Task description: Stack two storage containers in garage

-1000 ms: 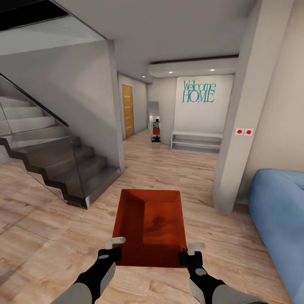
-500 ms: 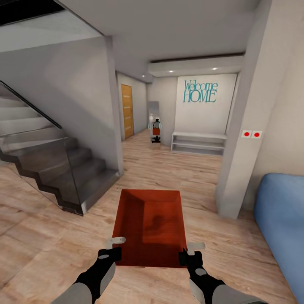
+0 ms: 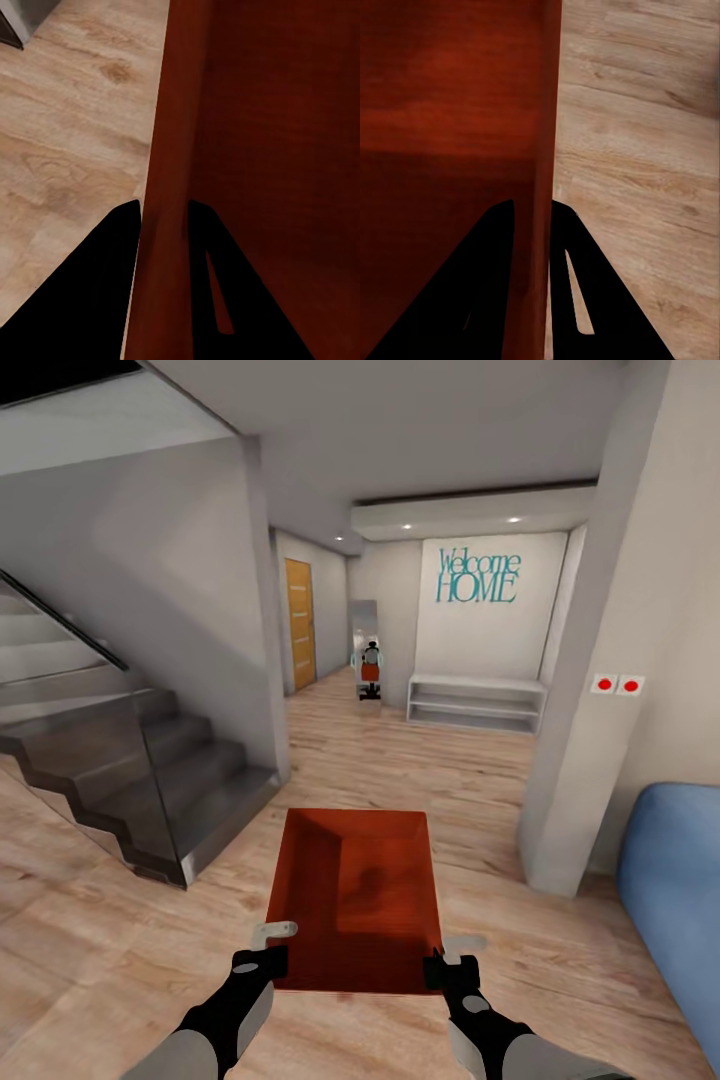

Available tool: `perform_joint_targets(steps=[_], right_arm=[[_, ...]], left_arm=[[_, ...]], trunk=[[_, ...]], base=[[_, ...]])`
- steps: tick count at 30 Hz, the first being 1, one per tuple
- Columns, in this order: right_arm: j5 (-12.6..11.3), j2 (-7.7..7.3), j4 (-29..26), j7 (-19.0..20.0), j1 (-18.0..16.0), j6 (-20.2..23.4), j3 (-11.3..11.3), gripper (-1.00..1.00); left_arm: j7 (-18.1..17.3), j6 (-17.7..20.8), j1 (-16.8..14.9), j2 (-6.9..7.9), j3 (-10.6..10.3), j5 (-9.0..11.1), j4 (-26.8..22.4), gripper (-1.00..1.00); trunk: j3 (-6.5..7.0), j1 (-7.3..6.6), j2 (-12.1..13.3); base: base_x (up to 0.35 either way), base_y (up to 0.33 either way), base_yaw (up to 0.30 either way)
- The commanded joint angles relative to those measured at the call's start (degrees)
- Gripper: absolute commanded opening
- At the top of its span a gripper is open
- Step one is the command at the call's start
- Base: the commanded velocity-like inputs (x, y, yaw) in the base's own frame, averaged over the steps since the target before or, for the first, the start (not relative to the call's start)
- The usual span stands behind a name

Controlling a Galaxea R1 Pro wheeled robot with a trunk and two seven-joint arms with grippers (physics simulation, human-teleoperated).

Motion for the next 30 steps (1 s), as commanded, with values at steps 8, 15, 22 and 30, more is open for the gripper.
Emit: perform_joint_targets(steps=[8, 15, 22, 30], right_arm=[[-0.56, 0.01, -0.13, -0.51, -0.09, -0.34, -1.23, -1.00], [-0.56, 0.02, -0.13, -0.51, -0.09, -0.40, -1.20, -1.00], [-0.56, 0.00, -0.13, -0.51, -0.09, -0.41, -1.18, -1.00], [-0.56, -0.01, -0.13, -0.52, -0.09, -0.41, -1.19, -1.00]], left_arm=[[0.28, 0.37, 0.01, -0.02, 0.63, 0.38, 0.05, -1.00], [0.23, 0.37, 0.01, -0.03, 0.63, 0.38, 0.02, -1.00], [0.27, 0.37, 0.01, -0.02, 0.63, 0.38, 0.04, -1.00], [0.26, 0.37, 0.01, -0.02, 0.63, 0.38, -0.03, -1.00]], trunk=[[-0.06, 0.03, -0.04], [-0.06, 0.03, -0.04], [-0.06, 0.03, -0.04], [-0.06, 0.03, -0.04]], base=[[0.322, 0.000, 0.000], [0.322, 0.000, 0.000], [0.322, 0.000, 0.000], [0.322, 0.000, 0.000]])
